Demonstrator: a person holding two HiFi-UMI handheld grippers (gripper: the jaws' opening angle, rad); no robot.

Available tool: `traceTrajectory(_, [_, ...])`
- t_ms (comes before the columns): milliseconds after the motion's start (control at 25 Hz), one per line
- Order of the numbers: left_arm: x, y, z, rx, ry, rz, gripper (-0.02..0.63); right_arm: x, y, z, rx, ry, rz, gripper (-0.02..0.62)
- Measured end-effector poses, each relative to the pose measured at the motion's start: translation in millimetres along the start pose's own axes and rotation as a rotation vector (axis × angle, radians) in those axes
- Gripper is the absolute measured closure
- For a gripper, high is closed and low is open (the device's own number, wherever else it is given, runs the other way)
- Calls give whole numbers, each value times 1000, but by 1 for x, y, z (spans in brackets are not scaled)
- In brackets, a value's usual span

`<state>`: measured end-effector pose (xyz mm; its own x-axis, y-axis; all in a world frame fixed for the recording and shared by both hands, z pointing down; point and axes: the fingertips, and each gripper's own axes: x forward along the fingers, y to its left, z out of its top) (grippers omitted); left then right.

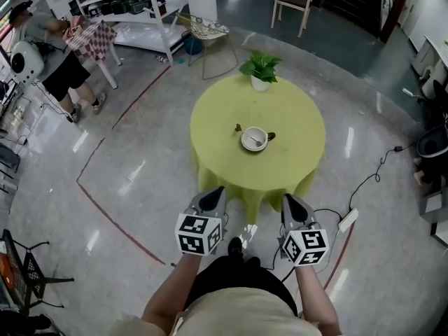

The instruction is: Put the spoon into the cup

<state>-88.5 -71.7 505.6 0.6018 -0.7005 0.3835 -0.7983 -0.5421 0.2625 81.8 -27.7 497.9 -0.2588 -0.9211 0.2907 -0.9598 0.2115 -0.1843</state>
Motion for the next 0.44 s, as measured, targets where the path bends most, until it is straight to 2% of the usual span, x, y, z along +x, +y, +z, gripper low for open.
traceTrajectory(440, [-31, -31, -18, -9, -4, 45, 604, -43, -3, -1, 0, -20, 33, 597])
